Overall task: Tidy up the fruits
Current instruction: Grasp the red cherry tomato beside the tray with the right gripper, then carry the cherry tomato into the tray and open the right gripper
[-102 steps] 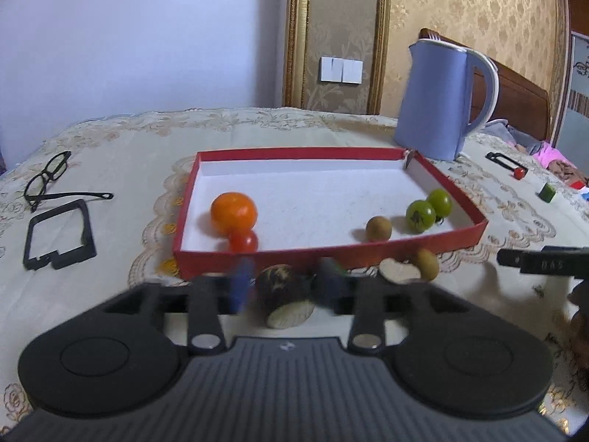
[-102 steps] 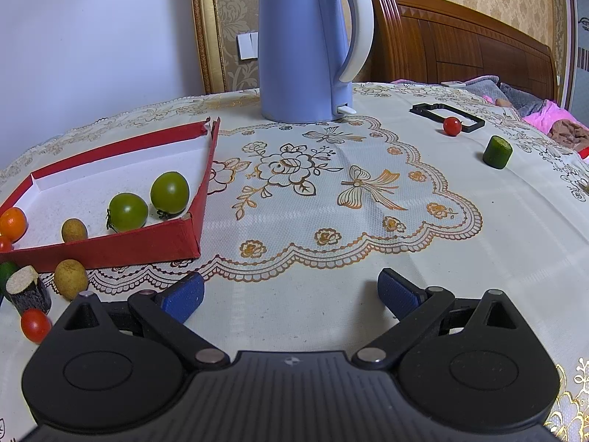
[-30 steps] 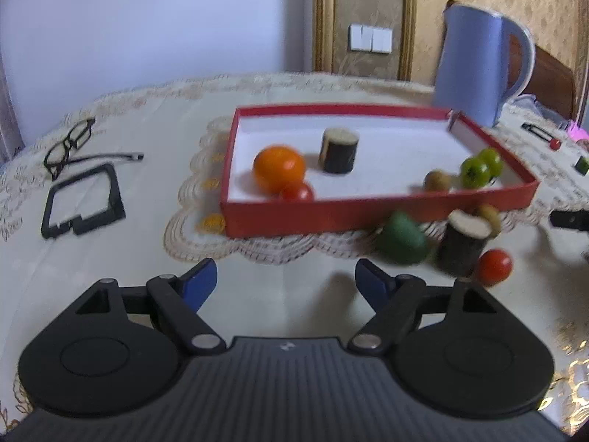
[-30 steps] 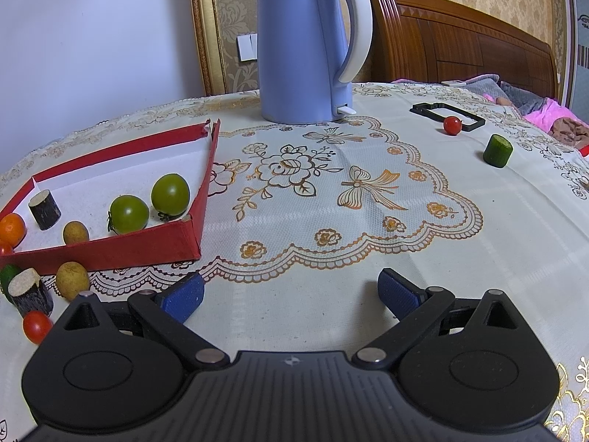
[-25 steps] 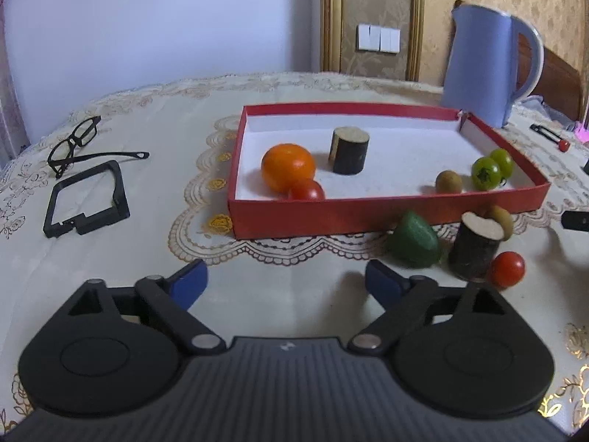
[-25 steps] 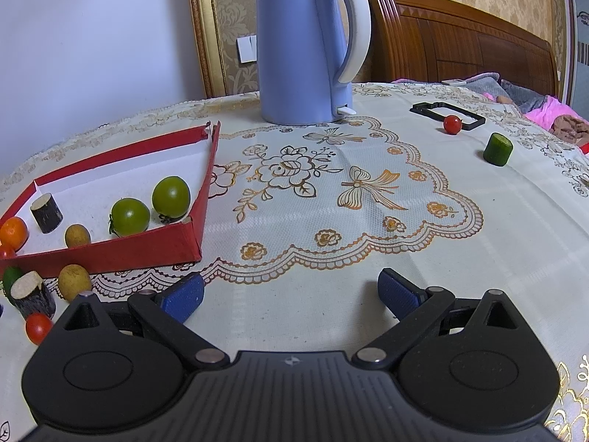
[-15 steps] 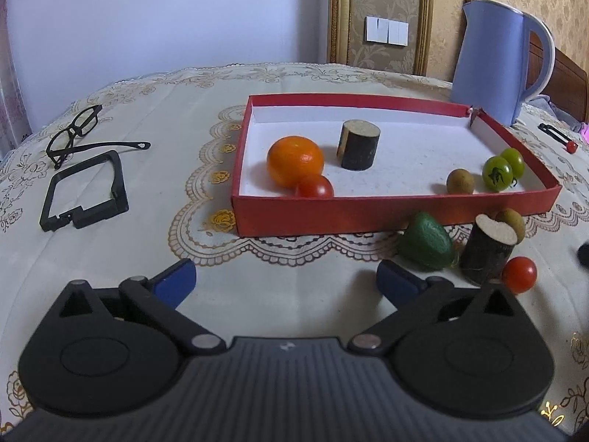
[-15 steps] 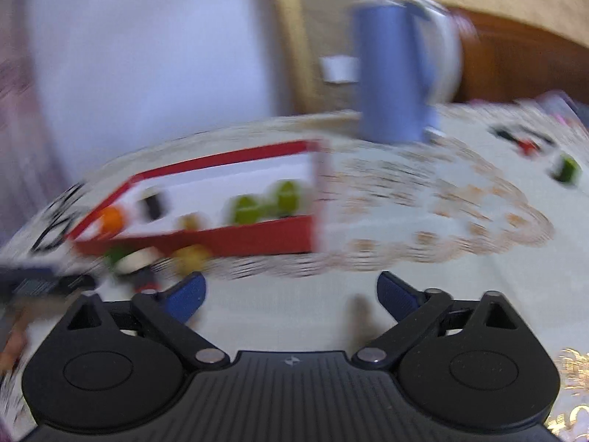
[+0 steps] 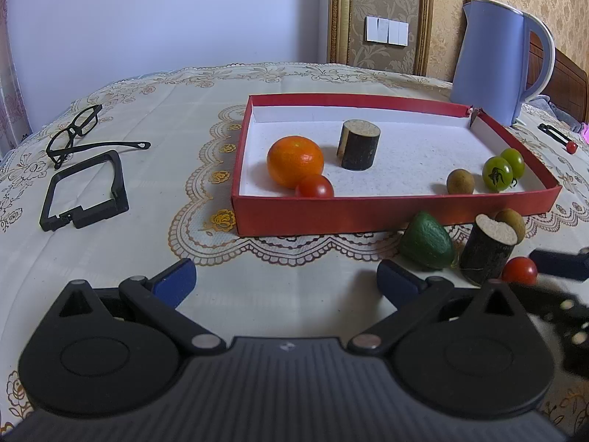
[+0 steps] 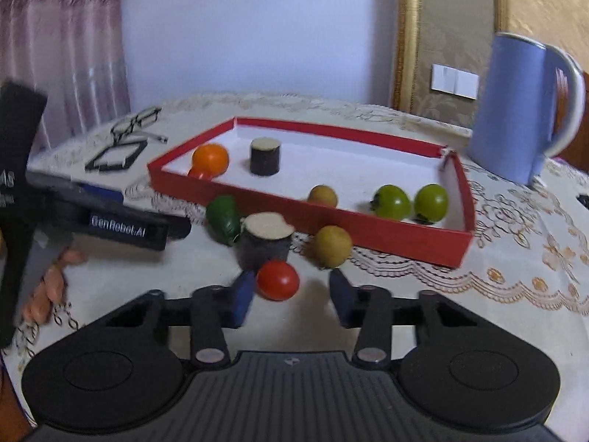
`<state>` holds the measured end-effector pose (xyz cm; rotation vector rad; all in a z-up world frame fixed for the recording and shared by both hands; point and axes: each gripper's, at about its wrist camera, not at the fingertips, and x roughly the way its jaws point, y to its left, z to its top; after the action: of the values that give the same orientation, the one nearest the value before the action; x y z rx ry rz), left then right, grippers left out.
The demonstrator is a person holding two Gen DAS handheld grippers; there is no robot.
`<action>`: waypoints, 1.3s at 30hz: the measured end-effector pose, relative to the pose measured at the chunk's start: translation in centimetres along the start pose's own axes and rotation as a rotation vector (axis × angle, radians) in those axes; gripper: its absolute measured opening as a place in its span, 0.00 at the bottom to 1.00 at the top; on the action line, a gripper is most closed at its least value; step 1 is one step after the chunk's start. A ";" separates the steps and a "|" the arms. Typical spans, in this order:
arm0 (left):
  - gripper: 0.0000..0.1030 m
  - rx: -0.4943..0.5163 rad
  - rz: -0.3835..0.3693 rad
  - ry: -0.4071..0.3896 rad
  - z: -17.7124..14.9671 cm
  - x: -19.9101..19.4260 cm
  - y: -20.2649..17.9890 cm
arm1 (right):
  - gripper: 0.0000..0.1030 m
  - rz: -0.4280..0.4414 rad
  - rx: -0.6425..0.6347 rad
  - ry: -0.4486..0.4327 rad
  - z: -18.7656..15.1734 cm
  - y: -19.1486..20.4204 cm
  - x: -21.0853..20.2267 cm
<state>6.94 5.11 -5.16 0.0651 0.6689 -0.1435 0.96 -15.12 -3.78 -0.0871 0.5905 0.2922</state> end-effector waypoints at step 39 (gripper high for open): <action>1.00 -0.001 0.000 0.000 0.0 0.0 0.0 | 0.25 -0.235 -0.065 -0.035 7.2 -3.3 8.4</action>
<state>6.95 5.11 -5.18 0.0642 0.6689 -0.1437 12.49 -14.98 -2.53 -0.2116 0.5300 0.0846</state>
